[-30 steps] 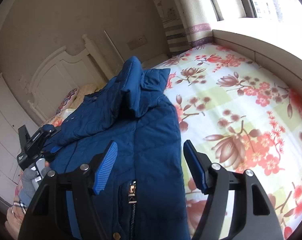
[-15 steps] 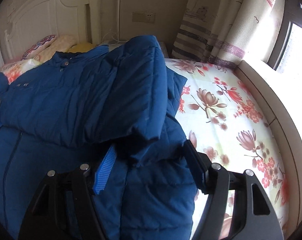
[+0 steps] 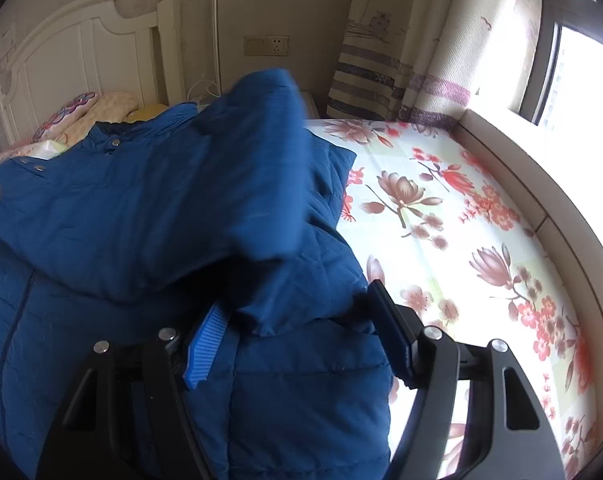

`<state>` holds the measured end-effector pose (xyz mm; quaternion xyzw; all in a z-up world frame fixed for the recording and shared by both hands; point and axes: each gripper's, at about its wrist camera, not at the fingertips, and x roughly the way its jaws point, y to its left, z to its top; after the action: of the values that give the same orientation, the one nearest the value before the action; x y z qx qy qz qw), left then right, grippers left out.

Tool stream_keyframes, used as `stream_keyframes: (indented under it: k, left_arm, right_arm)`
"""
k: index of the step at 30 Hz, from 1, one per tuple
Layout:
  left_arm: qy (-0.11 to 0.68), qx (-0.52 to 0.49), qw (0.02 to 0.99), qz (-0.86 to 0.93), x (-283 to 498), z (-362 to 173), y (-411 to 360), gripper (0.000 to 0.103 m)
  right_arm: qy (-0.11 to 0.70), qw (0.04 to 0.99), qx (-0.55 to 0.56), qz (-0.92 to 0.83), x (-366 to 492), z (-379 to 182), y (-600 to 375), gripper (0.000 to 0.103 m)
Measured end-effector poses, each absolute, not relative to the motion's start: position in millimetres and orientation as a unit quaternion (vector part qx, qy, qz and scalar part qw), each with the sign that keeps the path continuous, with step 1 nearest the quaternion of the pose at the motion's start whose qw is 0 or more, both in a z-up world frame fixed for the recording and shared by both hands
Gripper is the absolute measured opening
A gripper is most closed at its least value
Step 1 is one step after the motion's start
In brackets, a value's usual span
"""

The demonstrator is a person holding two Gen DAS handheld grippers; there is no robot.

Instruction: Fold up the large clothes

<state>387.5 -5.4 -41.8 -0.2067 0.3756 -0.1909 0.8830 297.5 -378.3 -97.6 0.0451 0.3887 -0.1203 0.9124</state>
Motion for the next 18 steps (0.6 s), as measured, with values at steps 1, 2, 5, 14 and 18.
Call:
stream_keyframes:
  k: [1, 2, 5, 14, 18]
  left_arm:
    - [0.360, -0.204, 0.891, -0.188, 382, -31, 2, 0.016]
    - [0.347, -0.200, 0.898, -0.183, 376, -20, 11, 0.016]
    - [0.338, -0.173, 0.910, -0.165, 365, -3, 37, 0.017]
    - [0.421, -0.146, 0.893, -0.065, 381, -81, 77, 0.018]
    - [0.411, -0.094, 0.907, -0.007, 363, -79, 78, 0.021]
  right_arm:
    - [0.388, 0.913, 0.049, -0.119, 298, -98, -379, 0.070]
    - [0.387, 0.913, 0.051, -0.119, 296, -98, -380, 0.070]
    - [0.388, 0.913, 0.051, -0.117, 295, -98, -379, 0.072]
    - [0.400, 0.908, 0.061, -0.105, 297, -101, -380, 0.081]
    - [0.425, 0.897, 0.083, -0.088, 288, -97, -389, 0.082]
